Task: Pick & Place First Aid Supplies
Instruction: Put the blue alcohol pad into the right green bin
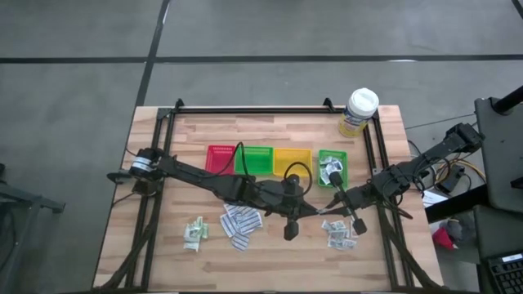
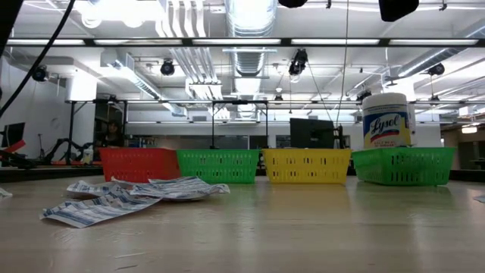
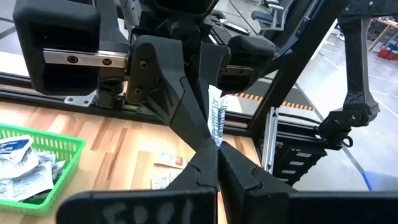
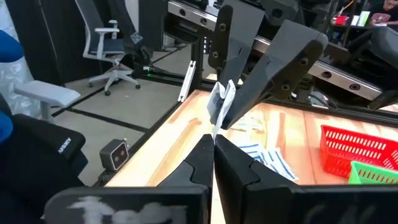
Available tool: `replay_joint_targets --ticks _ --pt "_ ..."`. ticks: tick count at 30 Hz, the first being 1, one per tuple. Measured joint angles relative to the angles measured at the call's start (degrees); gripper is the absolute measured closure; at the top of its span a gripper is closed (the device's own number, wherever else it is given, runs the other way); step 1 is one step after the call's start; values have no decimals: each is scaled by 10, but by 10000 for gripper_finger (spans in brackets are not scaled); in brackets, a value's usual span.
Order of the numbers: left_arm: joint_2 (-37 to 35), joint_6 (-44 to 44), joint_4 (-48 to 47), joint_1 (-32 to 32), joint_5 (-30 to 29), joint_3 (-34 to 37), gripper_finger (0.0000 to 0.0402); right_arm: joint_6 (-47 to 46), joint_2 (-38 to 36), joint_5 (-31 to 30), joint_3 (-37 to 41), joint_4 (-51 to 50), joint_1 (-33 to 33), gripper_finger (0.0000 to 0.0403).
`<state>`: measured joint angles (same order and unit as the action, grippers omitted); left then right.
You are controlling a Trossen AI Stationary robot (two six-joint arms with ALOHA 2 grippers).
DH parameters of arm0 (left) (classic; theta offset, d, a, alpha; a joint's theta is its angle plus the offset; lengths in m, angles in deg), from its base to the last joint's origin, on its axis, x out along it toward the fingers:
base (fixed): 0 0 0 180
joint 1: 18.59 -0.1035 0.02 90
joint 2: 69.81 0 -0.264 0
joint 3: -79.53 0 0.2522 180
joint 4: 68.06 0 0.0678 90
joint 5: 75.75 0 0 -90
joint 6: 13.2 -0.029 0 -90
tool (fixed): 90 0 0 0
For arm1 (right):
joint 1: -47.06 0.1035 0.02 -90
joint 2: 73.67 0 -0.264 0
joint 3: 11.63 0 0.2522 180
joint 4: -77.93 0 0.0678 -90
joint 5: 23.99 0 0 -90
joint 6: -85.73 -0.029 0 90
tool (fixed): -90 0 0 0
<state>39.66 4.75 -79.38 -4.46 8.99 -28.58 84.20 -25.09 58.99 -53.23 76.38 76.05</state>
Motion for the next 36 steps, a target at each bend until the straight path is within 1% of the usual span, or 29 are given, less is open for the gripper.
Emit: replay_joint_targets --ticks 16,23,31,36 --pt "-2 1 3 0 -2 0 401 2 0 1 1 21 0 394" --pt "-2 4 15 0 -1 10 401 33 0 9 1 28 0 394" --pt "-2 5 21 0 0 11 401 34 0 9 1 30 0 395" --pt "-2 -23 16 -1 11 12 401 27 -1 -25 1 20 1 395"
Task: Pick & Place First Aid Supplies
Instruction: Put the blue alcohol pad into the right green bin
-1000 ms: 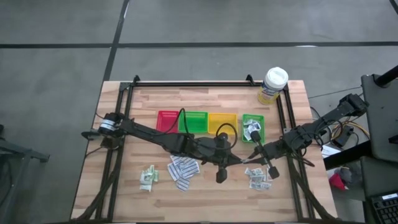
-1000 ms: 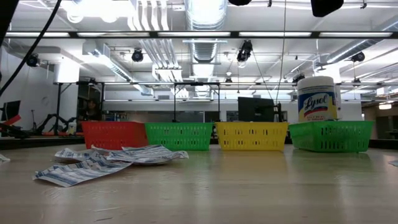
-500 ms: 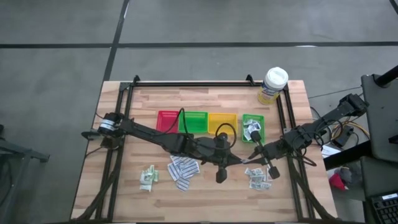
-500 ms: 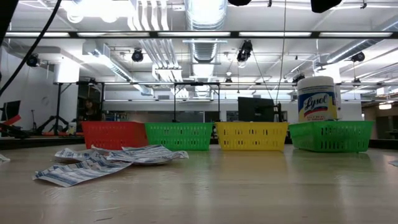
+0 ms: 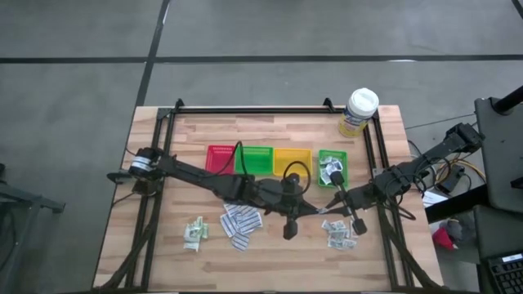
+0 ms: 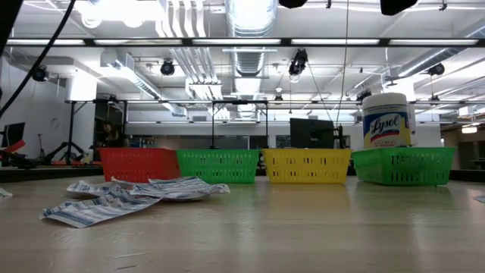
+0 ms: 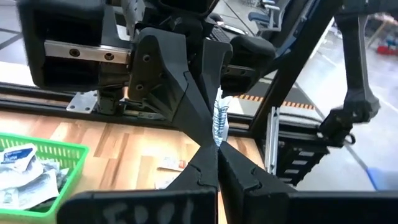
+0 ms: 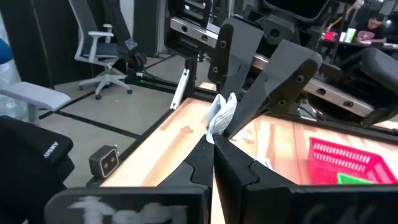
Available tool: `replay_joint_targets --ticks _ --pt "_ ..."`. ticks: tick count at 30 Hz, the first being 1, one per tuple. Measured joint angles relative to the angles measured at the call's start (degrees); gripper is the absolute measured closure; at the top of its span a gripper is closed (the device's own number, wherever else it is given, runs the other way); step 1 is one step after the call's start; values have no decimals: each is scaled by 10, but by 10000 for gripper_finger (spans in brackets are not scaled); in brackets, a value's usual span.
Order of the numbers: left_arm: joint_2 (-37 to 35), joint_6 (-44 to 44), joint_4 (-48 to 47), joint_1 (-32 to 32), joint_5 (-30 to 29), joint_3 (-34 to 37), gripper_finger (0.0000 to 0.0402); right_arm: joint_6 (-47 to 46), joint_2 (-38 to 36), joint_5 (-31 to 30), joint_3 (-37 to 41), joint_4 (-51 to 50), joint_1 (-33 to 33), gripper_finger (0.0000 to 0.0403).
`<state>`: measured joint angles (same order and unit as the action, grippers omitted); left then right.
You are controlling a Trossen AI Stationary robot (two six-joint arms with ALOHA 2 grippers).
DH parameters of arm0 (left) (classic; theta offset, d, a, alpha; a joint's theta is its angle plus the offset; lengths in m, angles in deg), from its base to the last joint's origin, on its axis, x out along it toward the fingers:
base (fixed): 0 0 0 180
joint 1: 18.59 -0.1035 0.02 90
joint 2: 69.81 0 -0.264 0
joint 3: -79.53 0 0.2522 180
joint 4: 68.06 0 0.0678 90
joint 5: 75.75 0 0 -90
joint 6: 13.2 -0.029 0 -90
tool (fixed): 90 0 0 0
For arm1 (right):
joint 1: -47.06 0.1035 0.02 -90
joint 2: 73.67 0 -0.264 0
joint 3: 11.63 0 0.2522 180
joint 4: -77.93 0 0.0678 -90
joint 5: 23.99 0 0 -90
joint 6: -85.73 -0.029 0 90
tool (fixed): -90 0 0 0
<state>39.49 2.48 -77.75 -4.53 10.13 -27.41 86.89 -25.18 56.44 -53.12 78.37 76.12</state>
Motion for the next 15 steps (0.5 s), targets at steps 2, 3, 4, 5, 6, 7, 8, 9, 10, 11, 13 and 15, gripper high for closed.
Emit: replay_joint_targets --ticks 2,3,4,5,6,7,8,9,10,11,13,15 --pt "0 -6 -1 0 7 0 401 -2 0 -2 0 -4 0 395" --pt "0 -6 -1 0 7 0 401 -3 0 -3 0 -3 0 395" --pt "0 -7 0 0 8 0 399 -3 0 -5 0 -3 0 395" --pt "0 -9 0 0 9 0 395 -6 0 -6 0 -3 0 395" --pt "0 -12 0 0 9 0 389 -10 0 -8 0 -3 0 395" --pt "0 -16 0 0 10 0 382 -10 0 -10 0 -4 0 395" --pt "0 -20 0 0 10 0 375 -10 0 -15 0 -4 0 395" --pt "-1 -21 -1 0 10 0 366 -11 0 -21 0 -5 0 395" --pt "-2 -22 -1 0 11 0 358 -12 0 -24 0 -5 0 395" --pt "-3 -22 -1 0 11 0 349 -13 0 -26 0 -4 0 395" --pt "-4 -22 -2 0 12 0 332 -14 0 -31 0 -5 0 395" --pt "-5 -22 -6 0 12 0 316 -18 0 -37 0 -6 0 395"
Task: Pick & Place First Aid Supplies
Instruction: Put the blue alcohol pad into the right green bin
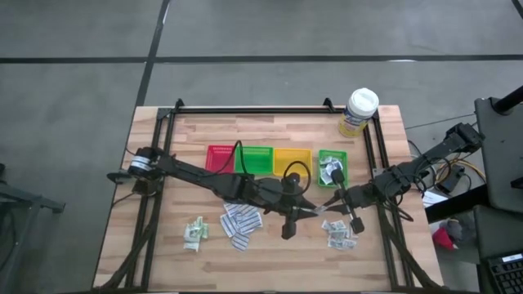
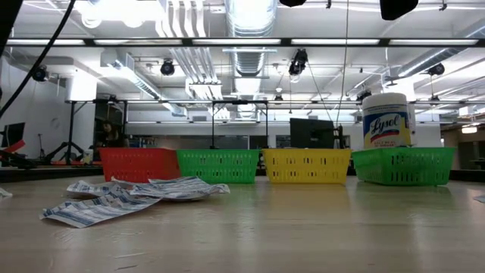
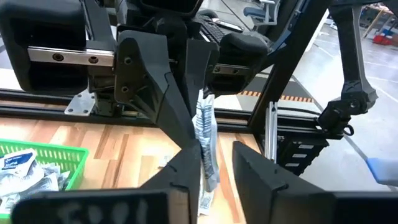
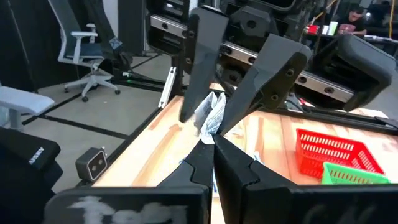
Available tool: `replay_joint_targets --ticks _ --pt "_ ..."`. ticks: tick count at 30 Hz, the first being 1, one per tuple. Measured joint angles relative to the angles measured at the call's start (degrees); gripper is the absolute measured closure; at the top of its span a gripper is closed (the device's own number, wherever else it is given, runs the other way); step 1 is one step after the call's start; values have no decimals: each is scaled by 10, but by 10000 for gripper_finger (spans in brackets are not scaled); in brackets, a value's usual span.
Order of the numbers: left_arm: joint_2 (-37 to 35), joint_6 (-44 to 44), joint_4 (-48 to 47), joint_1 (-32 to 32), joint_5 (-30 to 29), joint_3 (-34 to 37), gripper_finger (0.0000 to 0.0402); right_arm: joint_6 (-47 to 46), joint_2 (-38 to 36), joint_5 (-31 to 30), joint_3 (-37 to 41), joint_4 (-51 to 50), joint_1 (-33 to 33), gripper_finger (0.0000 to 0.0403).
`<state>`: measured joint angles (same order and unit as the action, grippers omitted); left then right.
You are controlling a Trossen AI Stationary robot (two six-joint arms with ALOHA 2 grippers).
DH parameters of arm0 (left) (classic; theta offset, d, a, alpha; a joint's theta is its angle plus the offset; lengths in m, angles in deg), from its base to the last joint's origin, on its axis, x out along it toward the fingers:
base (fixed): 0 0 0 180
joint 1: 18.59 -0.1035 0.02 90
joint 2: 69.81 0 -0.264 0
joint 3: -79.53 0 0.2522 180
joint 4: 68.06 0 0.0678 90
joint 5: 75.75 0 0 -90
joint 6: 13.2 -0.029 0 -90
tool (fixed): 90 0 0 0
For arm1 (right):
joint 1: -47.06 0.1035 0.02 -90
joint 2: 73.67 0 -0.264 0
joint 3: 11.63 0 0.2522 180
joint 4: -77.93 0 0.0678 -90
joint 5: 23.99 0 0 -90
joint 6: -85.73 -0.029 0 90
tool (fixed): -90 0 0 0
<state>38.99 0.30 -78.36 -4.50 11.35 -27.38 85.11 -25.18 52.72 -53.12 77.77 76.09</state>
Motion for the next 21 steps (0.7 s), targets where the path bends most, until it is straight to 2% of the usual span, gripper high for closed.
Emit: replay_joint_targets --ticks 4,7,12,18,21 --pt "-9 -1 -15 0 6 0 289 -5 0 -9 0 0 0 395" --pt "-22 -8 -41 0 8 0 279 -12 0 -40 0 -1 -1 395" --pt "-41 -29 -48 7 8 8 276 -19 0 -114 0 -10 -1 395" --pt "-19 -45 -41 18 6 15 276 -5 0 -127 0 5 -1 395" --pt "-9 -48 -27 16 2 16 276 -5 0 -171 0 7 -1 395"
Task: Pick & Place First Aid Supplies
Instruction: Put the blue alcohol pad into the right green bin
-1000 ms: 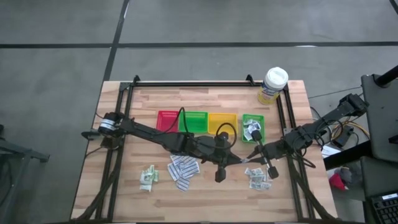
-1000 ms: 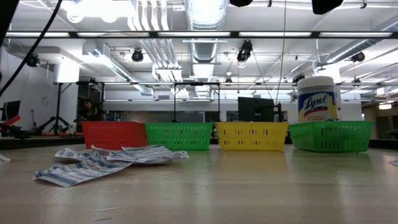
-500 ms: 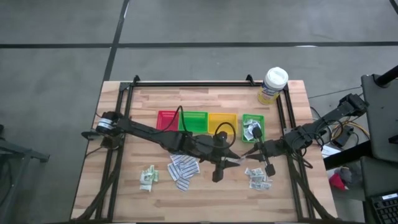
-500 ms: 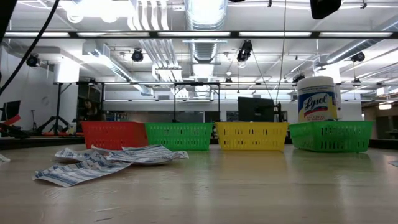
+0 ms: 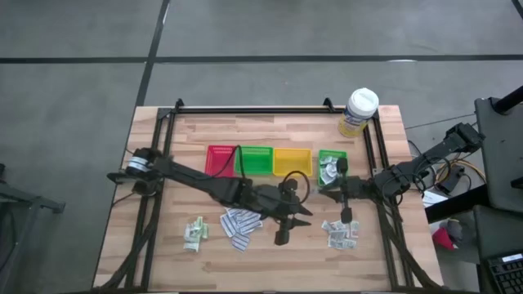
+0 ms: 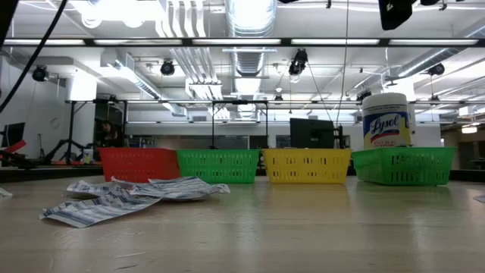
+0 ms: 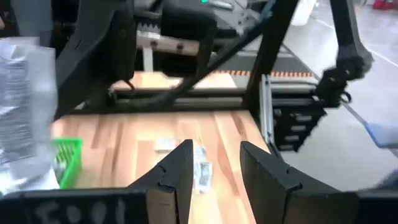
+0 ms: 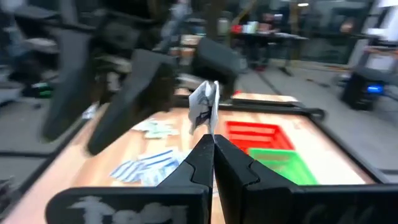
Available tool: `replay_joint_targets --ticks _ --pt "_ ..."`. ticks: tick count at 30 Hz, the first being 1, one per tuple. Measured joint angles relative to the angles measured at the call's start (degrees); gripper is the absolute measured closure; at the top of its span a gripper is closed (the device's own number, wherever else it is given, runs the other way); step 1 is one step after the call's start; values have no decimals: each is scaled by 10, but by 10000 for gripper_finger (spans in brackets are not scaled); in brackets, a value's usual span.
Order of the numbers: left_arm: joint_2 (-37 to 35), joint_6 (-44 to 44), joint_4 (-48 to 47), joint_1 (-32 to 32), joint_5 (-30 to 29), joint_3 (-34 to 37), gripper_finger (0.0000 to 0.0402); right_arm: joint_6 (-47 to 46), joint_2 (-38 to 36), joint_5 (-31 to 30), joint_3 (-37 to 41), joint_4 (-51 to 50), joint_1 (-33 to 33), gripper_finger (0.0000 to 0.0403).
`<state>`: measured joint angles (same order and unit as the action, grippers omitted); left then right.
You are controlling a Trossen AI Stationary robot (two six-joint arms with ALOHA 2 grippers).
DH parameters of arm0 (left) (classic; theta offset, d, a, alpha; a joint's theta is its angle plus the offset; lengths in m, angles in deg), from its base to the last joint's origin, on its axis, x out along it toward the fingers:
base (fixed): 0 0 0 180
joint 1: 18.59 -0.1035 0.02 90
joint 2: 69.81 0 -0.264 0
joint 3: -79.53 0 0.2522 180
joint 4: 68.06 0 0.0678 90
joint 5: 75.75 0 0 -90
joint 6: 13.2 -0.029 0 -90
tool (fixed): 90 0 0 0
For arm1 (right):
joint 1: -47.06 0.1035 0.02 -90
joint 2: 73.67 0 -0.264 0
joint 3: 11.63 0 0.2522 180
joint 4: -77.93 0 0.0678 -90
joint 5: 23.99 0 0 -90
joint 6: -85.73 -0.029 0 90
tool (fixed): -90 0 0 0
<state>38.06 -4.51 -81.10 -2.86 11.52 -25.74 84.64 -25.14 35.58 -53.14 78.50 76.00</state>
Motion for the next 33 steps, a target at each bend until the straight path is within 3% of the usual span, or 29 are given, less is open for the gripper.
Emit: replay_joint_targets --ticks 7,15,33 --pt "28 -70 87 -10 -3 0 276 24 22 -26 0 49 1 395" --pt "29 -78 85 -15 -42 0 276 19 50 -28 0 46 1 395" --pt "28 -154 52 4 -239 0 278 28 48 -29 0 45 2 395"
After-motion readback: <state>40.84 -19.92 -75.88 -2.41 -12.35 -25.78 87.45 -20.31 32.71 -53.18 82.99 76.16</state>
